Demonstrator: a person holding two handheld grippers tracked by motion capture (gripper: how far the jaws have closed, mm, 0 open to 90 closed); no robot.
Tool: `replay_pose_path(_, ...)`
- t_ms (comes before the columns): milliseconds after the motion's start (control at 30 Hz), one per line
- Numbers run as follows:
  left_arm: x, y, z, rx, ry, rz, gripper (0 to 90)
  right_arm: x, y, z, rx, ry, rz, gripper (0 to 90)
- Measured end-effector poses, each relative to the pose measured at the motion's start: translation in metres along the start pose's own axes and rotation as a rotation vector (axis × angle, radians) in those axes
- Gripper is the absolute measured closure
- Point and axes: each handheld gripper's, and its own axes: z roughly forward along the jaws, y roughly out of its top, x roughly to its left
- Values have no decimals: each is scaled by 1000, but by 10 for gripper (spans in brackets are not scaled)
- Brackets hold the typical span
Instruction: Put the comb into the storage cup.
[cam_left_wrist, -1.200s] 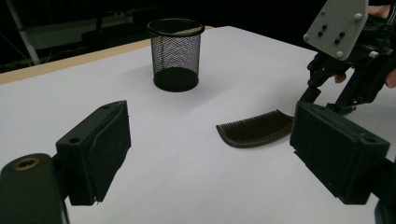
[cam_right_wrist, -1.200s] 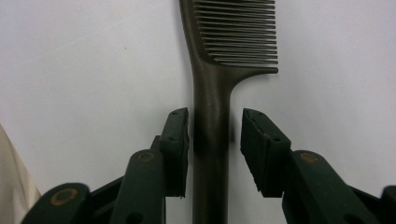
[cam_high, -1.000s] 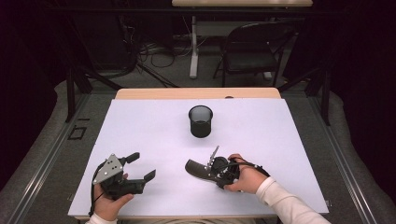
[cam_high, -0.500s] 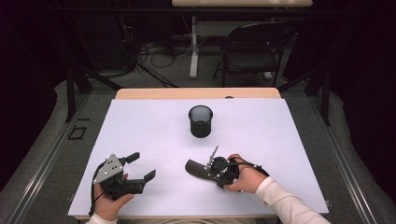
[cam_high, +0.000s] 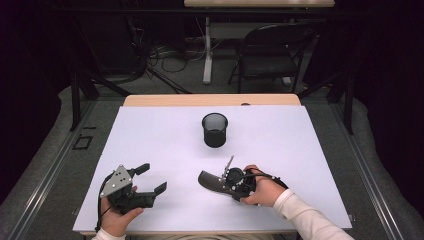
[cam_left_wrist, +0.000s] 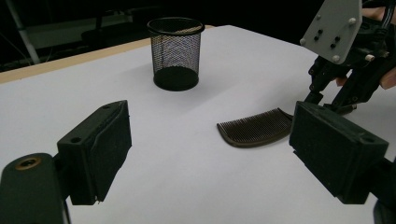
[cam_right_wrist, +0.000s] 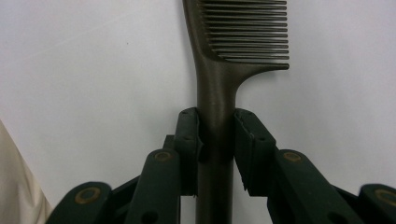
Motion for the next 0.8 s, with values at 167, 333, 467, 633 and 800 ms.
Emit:
replay_pose_path(167,0,0,0,-1,1,-1,132,0,0,0,0,-2,3,722)
replay_pose_path(333,0,0,0,-1,2,-1,132,0,0,0,0,0,8,724)
replay_pose_path(467,-1,0,0,0,1,-2,132,0,0,0,1,0,12,724)
replay_pose_path(633,0,0,0,1,-1,-2,132,0,0,0,0,1,13,725)
replay_pose_path(800,0,0,1,1,-1,-2,132,-1,-1,-1,-10,-3,15,725)
